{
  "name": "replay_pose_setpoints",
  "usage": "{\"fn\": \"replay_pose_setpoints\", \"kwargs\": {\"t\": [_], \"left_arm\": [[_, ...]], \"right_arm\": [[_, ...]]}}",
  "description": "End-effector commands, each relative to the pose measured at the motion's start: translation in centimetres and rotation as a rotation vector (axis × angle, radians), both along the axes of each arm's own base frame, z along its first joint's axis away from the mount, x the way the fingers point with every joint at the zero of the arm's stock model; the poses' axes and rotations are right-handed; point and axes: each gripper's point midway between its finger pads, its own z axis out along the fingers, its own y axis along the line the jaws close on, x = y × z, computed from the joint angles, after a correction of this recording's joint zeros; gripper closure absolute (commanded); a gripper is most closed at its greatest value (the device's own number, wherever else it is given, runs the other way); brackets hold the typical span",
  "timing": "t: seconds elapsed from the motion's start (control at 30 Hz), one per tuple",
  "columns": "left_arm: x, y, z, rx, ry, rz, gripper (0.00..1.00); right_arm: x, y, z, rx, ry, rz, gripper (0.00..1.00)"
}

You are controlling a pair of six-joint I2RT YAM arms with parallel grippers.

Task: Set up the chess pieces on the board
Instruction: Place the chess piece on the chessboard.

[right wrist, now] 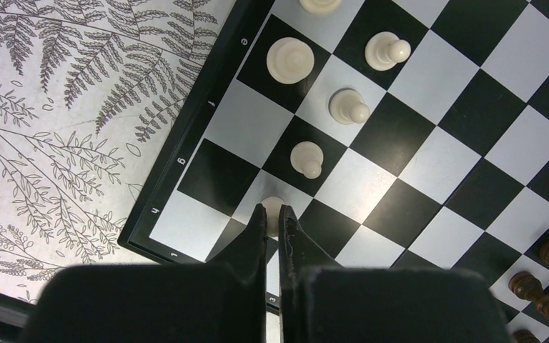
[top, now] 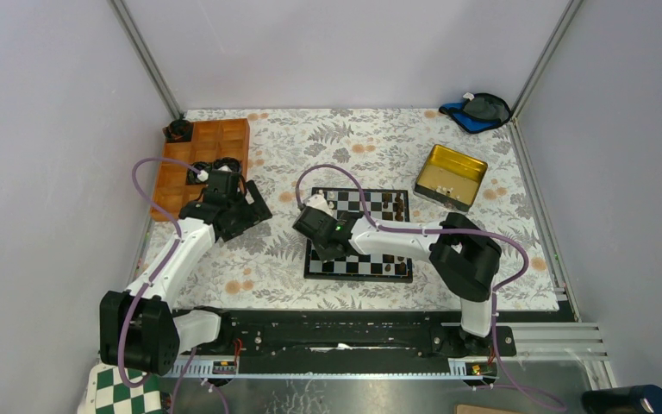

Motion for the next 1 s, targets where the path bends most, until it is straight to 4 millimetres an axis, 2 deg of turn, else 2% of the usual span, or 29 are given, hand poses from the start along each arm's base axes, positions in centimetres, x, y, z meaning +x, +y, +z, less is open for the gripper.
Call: {"fn": "replay_pose_setpoints", "kwargs": {"t": [0.0, 0.1, 0.3, 0.63, 0.73, 0.83, 0.9, 0.97], "left_arm": [[0.9, 0.0, 0.8, 0.02, -0.04, -0.014, 0.01], [0.8, 0.0, 0.7, 0.02, -0.038, -0.016, 0.01], [0.8, 0.0, 0.8, 0.019, -0.04, -0.019, 0.01], [1.2, -0.2, 1.2, 0.014, -0.048, -0.022, 0.01], [1.4, -0.2, 1.4, 0.013, -0.053, -0.023, 0.01], [1.7, -0.2, 1.8, 0.014, -0.062, -0.019, 0.01], [2.1, -0.2, 1.9, 0.014, -0.066, -0.017, 0.01], [2.4, -0.3, 1.9, 0.009, -0.067, -0.014, 0.01]], "right_arm": [[0.8, 1.0, 0.9, 0.03, -0.014, 0.002, 1.0], [0.8, 0.9, 0.9, 0.025, -0.014, 0.003, 0.95], [0.7, 0.9, 1.0, 0.026, -0.011, 0.003, 0.72], [1.0, 1.4, 3.1, 0.045, -0.029, 0.022, 0.7], [1.1, 1.4, 5.1, 0.061, -0.041, 0.022, 0.7], [1.9, 1.3, 8.3, 0.091, -0.1, 0.007, 0.7], [3.1, 0.6, 10.9, 0.096, -0.166, -0.023, 0.69], [5.3, -0.8, 13.1, 0.104, -0.207, -0.082, 0.68]]}}
